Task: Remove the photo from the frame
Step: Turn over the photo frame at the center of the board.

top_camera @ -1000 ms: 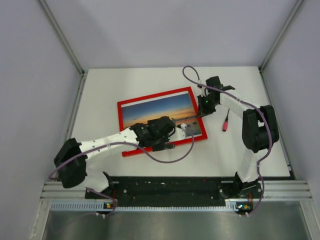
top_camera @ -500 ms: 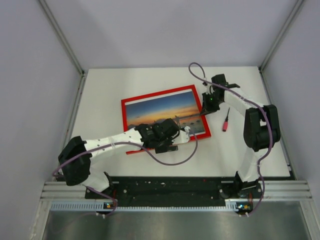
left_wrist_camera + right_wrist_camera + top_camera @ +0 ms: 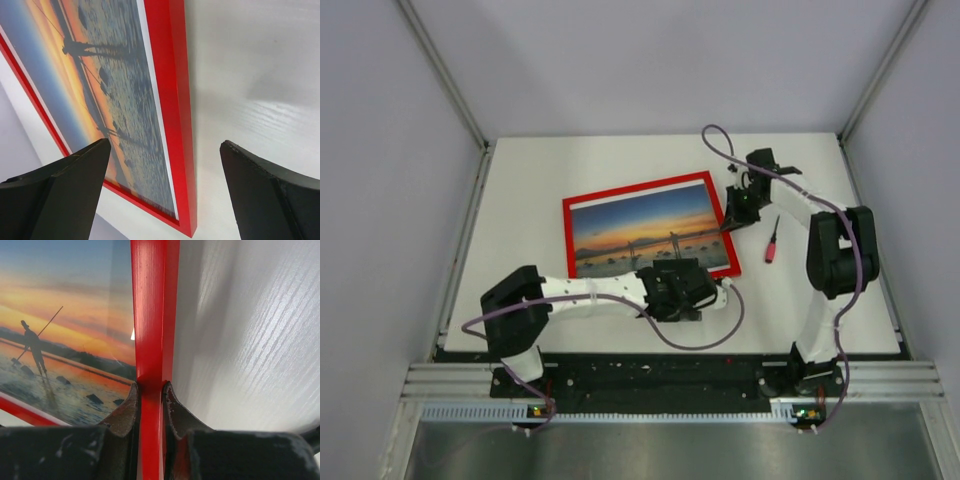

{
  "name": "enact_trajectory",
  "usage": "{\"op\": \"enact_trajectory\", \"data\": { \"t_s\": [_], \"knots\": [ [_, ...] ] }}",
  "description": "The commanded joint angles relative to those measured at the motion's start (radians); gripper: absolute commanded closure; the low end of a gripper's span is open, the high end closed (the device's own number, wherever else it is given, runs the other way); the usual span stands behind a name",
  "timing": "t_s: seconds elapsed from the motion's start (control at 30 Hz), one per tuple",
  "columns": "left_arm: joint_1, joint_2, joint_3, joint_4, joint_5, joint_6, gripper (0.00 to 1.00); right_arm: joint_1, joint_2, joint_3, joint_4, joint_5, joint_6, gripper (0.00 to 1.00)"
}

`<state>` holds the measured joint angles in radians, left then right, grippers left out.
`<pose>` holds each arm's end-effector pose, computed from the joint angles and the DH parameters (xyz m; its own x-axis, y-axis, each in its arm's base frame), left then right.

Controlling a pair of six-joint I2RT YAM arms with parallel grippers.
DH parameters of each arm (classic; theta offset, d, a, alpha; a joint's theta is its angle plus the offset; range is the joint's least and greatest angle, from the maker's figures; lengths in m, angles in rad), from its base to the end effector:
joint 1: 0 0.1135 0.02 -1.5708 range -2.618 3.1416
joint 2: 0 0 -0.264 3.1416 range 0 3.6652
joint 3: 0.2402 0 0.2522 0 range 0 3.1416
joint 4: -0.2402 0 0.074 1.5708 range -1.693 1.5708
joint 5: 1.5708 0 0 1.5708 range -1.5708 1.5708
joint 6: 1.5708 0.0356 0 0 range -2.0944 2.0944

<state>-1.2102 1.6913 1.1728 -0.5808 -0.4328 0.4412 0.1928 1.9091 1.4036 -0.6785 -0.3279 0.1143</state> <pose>0.1348 -0.3152 0.2116 0.0498 0.9667 -0.2512 0.8415 0.0948 0.5318 0.3822 0.0863 0.1967 -0.9373 -0.0730 -0.3407 -0.1950 0.9202 0.3393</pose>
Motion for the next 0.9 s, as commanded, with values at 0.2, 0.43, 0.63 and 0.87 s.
{"op": "enact_trajectory", "data": {
  "t_s": [0.2, 0.43, 0.63, 0.87],
  "knots": [
    [-0.080, 0.160, 0.013, 0.179, -0.282, -0.042, 0.02, -0.041, -0.002, 0.084, 0.010, -0.172, 0.056, 1.00],
    [-0.078, 0.218, -0.016, 0.263, -0.354, -0.006, 0.02, -0.039, -0.021, 0.075, 0.010, -0.192, 0.058, 1.00],
    [-0.075, 0.164, -0.064, 0.291, -0.351, 0.001, 0.02, -0.035, -0.024, 0.087, 0.010, -0.067, 0.022, 0.97],
    [0.004, -0.063, -0.147, 0.270, -0.242, -0.002, 0.02, 0.046, -0.005, 0.118, 0.008, 0.095, -0.019, 0.61]
  ]
}}
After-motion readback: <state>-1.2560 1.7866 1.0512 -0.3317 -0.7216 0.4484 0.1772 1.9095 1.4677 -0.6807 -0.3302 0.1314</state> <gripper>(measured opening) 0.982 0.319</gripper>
